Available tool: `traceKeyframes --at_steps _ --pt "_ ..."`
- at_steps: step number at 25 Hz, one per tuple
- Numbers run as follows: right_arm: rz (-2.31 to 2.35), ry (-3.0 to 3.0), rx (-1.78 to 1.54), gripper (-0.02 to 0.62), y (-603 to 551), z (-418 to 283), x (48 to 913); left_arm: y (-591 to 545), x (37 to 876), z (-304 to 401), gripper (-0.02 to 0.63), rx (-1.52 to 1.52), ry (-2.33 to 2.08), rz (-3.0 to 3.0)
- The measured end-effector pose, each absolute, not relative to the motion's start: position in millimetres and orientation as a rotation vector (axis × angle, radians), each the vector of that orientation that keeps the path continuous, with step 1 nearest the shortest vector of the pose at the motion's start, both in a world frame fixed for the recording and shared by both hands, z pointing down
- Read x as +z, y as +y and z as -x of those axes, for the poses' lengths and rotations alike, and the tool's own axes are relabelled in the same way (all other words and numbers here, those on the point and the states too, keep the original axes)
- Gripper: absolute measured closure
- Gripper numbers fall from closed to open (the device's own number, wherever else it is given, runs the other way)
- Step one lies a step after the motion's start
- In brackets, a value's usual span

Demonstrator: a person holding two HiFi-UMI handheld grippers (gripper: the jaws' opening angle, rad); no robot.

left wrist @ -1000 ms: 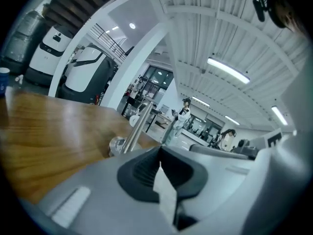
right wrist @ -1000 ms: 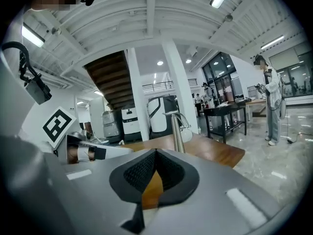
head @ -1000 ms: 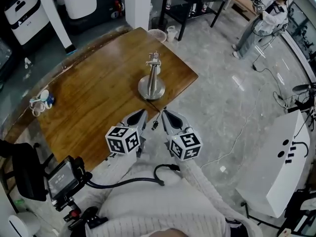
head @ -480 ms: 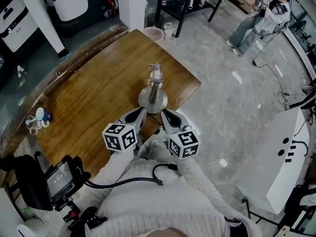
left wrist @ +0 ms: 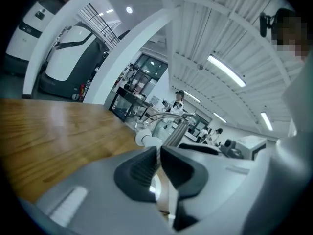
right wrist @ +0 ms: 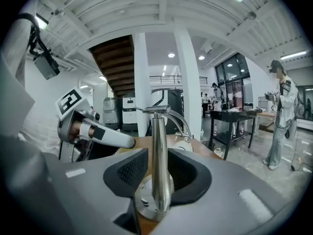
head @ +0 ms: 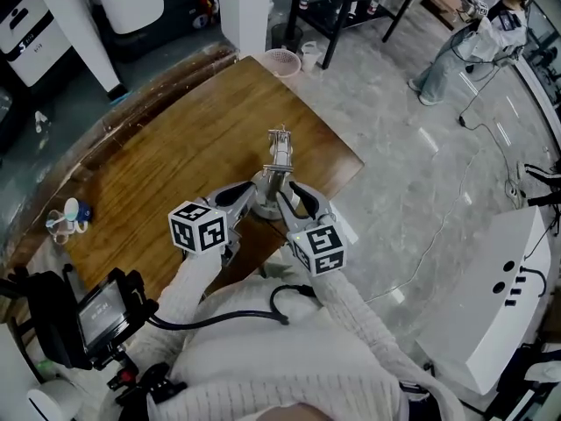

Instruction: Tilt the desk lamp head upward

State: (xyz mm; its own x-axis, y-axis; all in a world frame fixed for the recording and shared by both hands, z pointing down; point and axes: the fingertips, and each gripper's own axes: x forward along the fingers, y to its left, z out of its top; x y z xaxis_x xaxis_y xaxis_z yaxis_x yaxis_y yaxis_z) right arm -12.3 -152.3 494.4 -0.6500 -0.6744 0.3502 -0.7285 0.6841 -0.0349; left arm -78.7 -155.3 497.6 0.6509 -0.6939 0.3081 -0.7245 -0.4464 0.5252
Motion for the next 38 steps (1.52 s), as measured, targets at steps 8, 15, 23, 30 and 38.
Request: traceKeyframes --at_steps 8,15,23,30,38 --pt "-0.993 -2.557 0.009 0.467 -154 34 497 -166 476 81 0.5 0.099 -0.873 -2.278" --pt "-0.961 -2.549 -0.052 0.45 -155 41 496 -190 446 89 0.46 -0.031 -0.705 -2.229" --pt "-0.908 -2.568 -0.108 0.445 -175 37 513 -231 456 45 0.439 -0.174 -0.335 -1.925" --pt "-0.91 -2.578 -0.114 0.445 -165 37 505 -242 465 19 0.4 -0.243 -0.192 -1.731" --pt "-0.919 -2.599 -0.086 0.453 -148 46 499 -245 465 9 0.388 -0.279 -0.14 -1.692"
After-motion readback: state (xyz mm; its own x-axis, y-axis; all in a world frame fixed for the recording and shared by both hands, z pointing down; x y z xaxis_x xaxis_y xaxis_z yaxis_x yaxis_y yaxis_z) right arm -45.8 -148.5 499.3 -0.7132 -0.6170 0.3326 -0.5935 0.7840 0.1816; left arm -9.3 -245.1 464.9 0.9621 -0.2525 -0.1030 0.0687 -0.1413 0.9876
